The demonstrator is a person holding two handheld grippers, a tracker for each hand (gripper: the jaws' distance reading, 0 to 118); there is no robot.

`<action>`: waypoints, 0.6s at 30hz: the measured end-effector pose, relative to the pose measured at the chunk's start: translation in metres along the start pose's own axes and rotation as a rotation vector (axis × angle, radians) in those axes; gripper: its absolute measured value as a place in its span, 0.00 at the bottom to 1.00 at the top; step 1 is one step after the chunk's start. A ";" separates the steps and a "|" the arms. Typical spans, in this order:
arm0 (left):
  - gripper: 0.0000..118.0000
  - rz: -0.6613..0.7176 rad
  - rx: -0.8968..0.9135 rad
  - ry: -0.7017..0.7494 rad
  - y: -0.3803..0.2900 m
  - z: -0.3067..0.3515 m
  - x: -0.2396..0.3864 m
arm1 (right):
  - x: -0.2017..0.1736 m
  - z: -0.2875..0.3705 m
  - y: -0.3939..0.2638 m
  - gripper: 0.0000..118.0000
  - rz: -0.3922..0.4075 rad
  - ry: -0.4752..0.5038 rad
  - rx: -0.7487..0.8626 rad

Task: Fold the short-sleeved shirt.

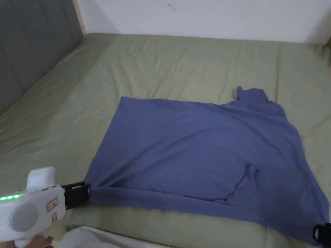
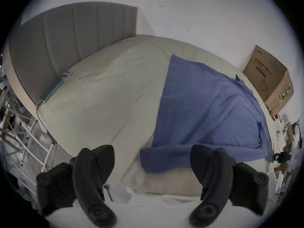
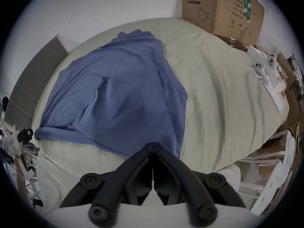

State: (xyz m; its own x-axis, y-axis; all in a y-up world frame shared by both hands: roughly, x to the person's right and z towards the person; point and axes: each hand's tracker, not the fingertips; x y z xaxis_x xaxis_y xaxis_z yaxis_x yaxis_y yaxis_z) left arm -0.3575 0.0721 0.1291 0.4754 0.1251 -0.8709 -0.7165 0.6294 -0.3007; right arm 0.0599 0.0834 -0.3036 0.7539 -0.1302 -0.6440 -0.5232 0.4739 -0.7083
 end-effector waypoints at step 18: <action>0.02 -0.050 -0.069 -0.052 0.008 -0.008 0.015 | -0.007 0.004 0.011 0.69 0.043 -0.028 -0.004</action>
State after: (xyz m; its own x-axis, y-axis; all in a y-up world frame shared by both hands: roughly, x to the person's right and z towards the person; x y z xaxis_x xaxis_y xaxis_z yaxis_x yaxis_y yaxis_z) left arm -0.3596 0.0730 0.1105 0.5364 0.1354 -0.8331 -0.7234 0.5822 -0.3711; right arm 0.0498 0.0930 -0.3058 0.7415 -0.0858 -0.6655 -0.5569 0.4746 -0.6816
